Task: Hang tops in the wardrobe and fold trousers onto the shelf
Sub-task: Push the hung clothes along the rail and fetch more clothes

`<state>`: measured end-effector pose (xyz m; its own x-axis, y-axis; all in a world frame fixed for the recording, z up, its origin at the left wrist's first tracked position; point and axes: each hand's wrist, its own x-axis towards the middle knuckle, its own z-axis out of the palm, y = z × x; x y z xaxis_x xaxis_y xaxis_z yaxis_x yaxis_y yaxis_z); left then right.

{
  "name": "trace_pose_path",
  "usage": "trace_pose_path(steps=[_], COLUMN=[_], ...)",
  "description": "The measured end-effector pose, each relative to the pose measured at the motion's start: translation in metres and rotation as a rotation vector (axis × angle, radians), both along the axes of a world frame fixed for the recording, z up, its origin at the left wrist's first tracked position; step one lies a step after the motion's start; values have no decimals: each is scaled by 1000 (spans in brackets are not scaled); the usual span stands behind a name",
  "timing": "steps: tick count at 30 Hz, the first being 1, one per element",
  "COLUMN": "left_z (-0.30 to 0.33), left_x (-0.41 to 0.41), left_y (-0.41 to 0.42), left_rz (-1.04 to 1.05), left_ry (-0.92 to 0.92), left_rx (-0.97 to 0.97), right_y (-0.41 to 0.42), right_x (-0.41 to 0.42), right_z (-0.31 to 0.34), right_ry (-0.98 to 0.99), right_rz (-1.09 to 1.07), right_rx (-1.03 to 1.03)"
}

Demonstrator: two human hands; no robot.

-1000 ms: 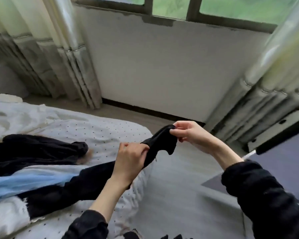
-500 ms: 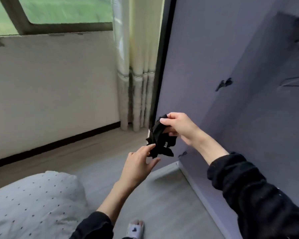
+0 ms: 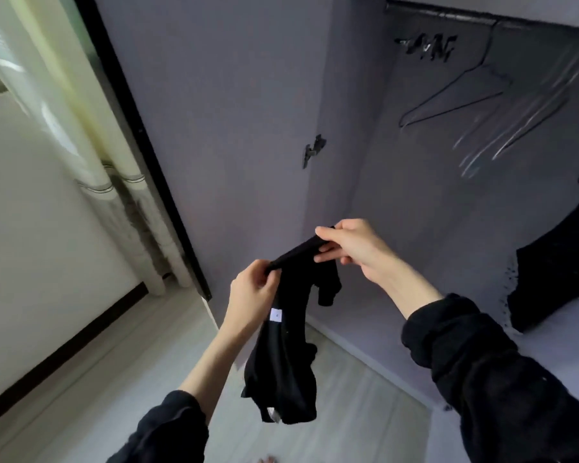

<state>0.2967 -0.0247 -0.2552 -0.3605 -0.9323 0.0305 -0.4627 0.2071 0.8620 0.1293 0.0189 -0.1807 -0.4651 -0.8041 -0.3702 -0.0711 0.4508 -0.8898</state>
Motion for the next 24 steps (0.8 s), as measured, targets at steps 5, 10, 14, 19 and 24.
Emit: trace_pose_path(steps=[5,10,14,19,24], left_z=[8,20,35,58,72], left_x=[-51,-124,-184,-243,-279], left_y=[-17,-29,-33,-32,-30], left_rz=[-189,-297,-327,-365,-508], left_ry=[7,-25,-30,34,61], left_rx=[21,23,-23,-2,35], right_y=[22,29,34,38,38], right_x=[-57,-119,-163,-210,-245], right_z=[-9,-16,-22,-26,-11], right_ry=[73,87,290,469,500], right_rz=[-126,-147,67,140,367], right_rx=[60,9,36,-25,-124])
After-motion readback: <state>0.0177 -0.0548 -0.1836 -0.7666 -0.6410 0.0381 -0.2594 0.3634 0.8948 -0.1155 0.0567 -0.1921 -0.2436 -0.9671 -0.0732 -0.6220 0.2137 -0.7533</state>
